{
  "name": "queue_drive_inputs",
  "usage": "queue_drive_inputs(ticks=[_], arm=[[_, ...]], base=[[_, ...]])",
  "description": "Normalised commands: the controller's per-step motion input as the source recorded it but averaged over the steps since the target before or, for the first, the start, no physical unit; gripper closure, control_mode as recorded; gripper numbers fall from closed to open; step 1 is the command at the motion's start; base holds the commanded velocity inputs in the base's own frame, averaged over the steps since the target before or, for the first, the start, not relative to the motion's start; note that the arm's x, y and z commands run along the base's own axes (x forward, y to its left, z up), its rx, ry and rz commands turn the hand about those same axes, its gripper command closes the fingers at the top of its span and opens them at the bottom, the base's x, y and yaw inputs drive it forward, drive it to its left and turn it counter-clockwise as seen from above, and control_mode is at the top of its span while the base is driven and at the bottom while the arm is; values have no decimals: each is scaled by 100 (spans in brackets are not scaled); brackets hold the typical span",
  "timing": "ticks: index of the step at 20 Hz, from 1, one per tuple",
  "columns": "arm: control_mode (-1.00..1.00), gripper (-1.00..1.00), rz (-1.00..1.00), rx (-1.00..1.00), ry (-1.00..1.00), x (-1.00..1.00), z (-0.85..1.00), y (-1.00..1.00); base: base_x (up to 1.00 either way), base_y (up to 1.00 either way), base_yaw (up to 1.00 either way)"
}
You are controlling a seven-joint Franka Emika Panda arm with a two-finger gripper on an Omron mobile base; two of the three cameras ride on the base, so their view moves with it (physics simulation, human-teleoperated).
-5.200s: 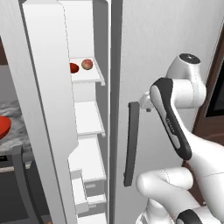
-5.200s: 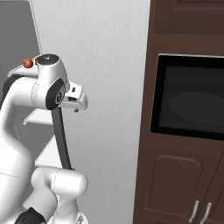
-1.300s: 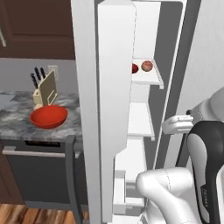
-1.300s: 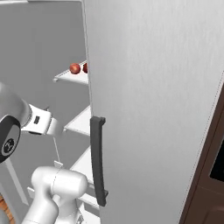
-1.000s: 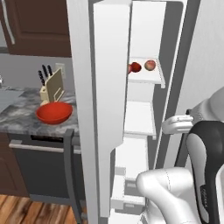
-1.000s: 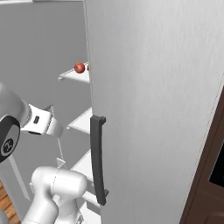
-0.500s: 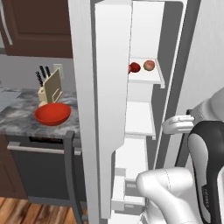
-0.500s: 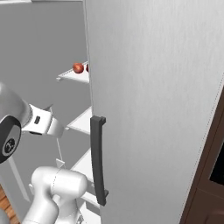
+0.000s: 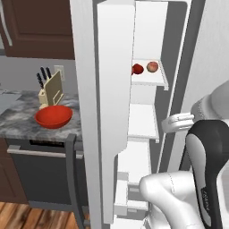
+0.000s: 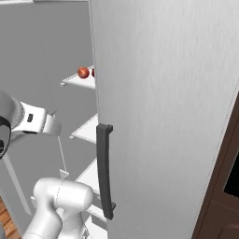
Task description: Take the peach, bell pepper, and peach from the freezer and place them in the bowl on the counter.
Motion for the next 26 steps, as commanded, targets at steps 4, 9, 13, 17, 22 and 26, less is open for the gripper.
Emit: queue_drive_inputs(ticks=[4, 9, 13, 17, 22, 26], arm=[[-100, -100, 22, -16, -7, 0, 76, 17], [-100, -100, 26, -2, -2, 47, 31, 0], [-100, -100, 14, -1, -9, 70, -3, 28], [-100, -100, -15, -8, -16, 60, -11, 88], [-100, -100, -25, -4, -11, 56, -3, 76], [-100, -100, -1, 3, 0, 52, 10, 6]], base=[[0, 0, 0], [0, 0, 0], [0, 0, 0], [0, 0, 0], [0, 0, 0], [0, 0, 0]])
